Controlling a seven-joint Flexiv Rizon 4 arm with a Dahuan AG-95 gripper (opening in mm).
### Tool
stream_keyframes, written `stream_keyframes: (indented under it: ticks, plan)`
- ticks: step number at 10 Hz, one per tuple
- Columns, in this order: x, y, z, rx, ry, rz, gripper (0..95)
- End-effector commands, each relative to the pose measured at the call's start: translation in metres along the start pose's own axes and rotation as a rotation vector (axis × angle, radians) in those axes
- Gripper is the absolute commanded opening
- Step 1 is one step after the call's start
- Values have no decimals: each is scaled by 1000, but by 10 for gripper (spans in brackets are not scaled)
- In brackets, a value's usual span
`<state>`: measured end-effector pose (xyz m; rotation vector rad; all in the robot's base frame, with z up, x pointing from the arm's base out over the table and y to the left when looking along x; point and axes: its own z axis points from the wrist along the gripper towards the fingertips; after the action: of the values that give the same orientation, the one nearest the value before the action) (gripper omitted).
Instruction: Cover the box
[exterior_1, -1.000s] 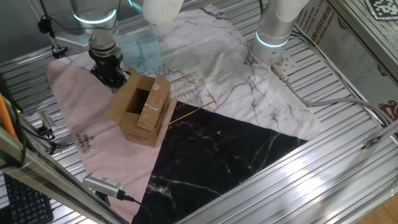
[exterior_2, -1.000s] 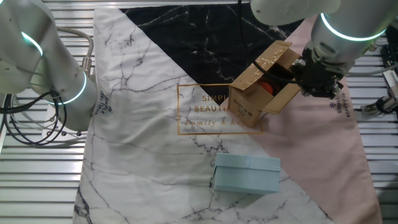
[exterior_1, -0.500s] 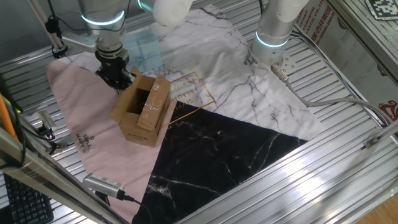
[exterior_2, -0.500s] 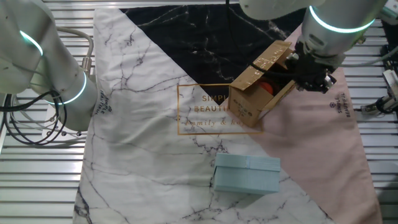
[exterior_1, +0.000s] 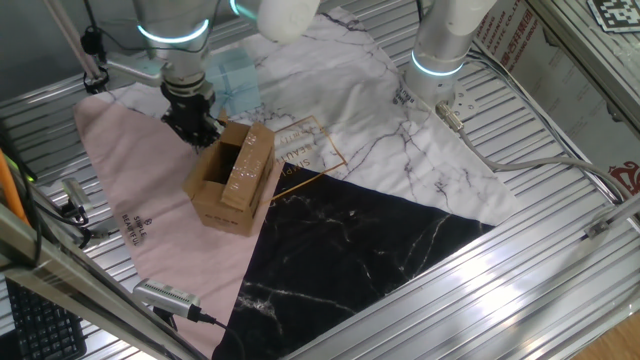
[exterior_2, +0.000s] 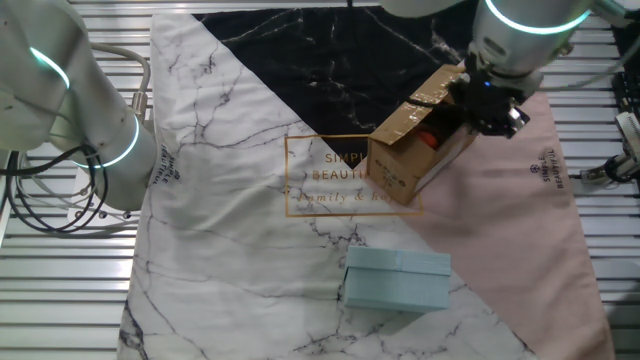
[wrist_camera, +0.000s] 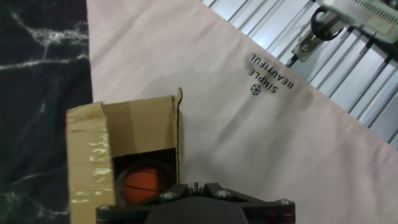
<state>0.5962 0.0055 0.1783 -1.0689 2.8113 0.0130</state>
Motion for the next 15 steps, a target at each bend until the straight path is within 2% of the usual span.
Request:
stream_keyframes:
  ticks: [1,3,7,9,13,15]
  plan:
    - [-2,5,-2,0,3,8,0]
    - [-3,13,-2,0,2,19,0]
    - [-12,26,6,7,1,30,0]
    - [-14,27,8,8,2,28,0]
    - [-10,32,9,8,5,32,0]
    - [-8,35,10,17,33,31,0]
